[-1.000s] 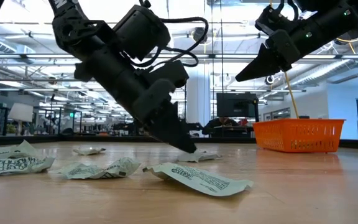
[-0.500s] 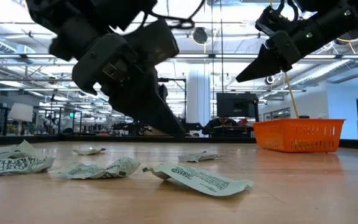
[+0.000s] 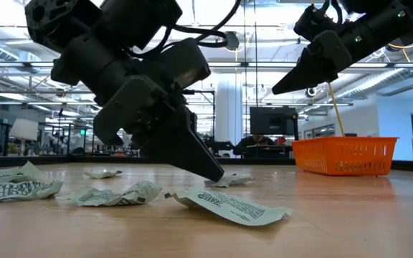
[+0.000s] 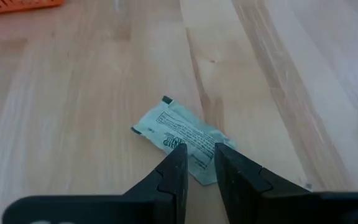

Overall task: Pick and place Stevia / Truvia into bins
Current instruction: Put the stevia packet into the orange basket

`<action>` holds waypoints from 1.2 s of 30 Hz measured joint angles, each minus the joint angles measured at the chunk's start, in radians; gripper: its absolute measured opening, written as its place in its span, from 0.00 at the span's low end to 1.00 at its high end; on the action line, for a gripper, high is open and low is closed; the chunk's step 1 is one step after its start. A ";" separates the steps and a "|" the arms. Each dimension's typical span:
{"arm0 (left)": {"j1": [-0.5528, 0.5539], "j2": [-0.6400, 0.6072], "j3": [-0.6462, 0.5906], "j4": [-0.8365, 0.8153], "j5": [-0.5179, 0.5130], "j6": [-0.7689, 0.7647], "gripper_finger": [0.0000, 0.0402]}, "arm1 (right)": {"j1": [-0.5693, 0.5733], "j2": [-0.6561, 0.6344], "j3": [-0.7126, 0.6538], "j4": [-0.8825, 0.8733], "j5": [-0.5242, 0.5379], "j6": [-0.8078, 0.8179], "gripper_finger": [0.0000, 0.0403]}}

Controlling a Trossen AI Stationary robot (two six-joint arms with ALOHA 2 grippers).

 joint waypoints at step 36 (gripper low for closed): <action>0.075 -0.034 -0.002 -0.097 -0.100 0.072 0.02 | -0.003 0.620 0.048 0.548 -0.318 0.453 0.47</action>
